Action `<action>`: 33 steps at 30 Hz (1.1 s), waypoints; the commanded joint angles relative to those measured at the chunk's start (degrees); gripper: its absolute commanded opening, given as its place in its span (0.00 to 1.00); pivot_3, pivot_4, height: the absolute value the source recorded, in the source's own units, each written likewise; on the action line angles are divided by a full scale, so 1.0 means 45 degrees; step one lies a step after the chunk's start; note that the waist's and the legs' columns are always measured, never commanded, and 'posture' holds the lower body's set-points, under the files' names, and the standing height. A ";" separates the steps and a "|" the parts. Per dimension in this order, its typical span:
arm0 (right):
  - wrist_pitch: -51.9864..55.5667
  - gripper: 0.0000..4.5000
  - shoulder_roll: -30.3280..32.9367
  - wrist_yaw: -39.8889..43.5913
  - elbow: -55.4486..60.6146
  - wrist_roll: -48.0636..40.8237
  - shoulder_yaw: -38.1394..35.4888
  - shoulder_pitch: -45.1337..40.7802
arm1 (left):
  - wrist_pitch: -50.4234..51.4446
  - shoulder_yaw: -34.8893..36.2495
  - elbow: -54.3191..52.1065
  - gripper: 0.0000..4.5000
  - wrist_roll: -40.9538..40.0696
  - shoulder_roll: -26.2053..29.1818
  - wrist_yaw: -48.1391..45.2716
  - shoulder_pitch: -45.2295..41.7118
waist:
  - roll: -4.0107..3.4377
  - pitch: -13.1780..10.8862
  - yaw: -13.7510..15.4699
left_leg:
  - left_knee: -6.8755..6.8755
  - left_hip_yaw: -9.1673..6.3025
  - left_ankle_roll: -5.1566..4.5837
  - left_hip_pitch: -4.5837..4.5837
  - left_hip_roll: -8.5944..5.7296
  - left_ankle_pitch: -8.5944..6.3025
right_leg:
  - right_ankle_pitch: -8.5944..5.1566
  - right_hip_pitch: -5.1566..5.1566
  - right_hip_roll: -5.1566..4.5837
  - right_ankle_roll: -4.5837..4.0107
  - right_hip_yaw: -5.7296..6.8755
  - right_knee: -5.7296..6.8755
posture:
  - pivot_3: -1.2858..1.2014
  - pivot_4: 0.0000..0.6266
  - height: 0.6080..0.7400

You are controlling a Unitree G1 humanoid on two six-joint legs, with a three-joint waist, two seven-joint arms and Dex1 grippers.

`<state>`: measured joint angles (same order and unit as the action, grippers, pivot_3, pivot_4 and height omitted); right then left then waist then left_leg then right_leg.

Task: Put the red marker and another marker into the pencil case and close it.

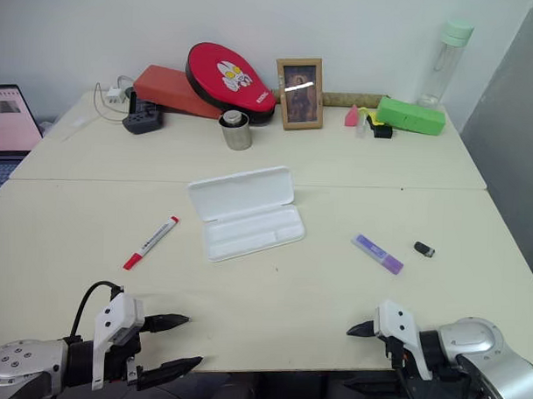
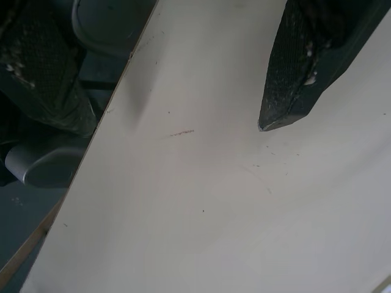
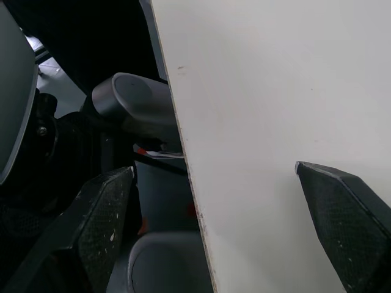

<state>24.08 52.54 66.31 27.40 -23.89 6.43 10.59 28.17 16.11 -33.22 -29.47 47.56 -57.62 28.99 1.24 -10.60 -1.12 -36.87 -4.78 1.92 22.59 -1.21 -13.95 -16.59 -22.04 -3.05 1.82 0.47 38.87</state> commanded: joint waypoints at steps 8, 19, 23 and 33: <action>-0.0387 0.99 -0.0151 0.0212 0.0226 -0.0220 -0.0099 -0.0359 | 0.0475 -0.0155 -0.0873 1.00 -0.0187 -0.0057 0.0455 -0.0361 | 0.0000 0.0000 0.0001 | 0.0000 -0.0002 0.0000 0.0000 0.0001 0.0000 | 0.0000 0.0001 0.0000 0.0000 0.0001 0.0000 | 0.52 0.24 1.00; 0.0293 0.99 -0.0948 -0.0329 -0.0256 -0.0960 -0.0490 -0.3118 | 0.1502 0.0044 -0.0603 1.00 -0.1633 -0.0943 0.1650 -0.2617 | 0.0001 0.0000 0.0009 | -0.0005 -0.0008 0.0000 -0.0001 0.0000 0.0000 | 0.0011 0.0008 0.0002 -0.0017 0.0010 0.0002 | 0.52 0.24 1.00; 0.0750 0.99 -0.1668 -0.0591 -0.1602 -0.0326 0.0472 -0.5964 | 0.1693 0.0156 -0.0076 1.00 -0.2018 -0.1286 0.2233 -0.3926 | 0.0001 0.0000 -0.0070 | -0.0012 -0.0004 0.0001 -0.0015 0.0002 0.0001 | 0.0015 0.0011 0.0003 -0.0018 0.0003 0.0010 | 0.52 0.24 1.00; 0.2046 0.99 -0.2899 -0.1484 -0.1206 -0.0950 0.0315 -0.8245 | 0.0517 -0.3305 0.3888 1.00 0.0430 -0.1223 0.1213 -0.9078 | 0.0004 -0.0003 0.0217 | -0.0022 -0.0005 0.0004 0.0055 -0.0030 0.0004 | 0.0021 -0.0026 -0.0003 -0.0015 0.0040 0.0016 | 0.52 0.24 1.00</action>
<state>32.49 39.26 60.53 18.96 -26.40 10.29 -26.02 33.08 3.92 -17.95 -30.27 41.49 -49.87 -9.39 1.25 -10.62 -0.14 -36.98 -4.80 1.94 22.87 -1.34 -13.93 -16.48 -22.19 -3.06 1.78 0.65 38.93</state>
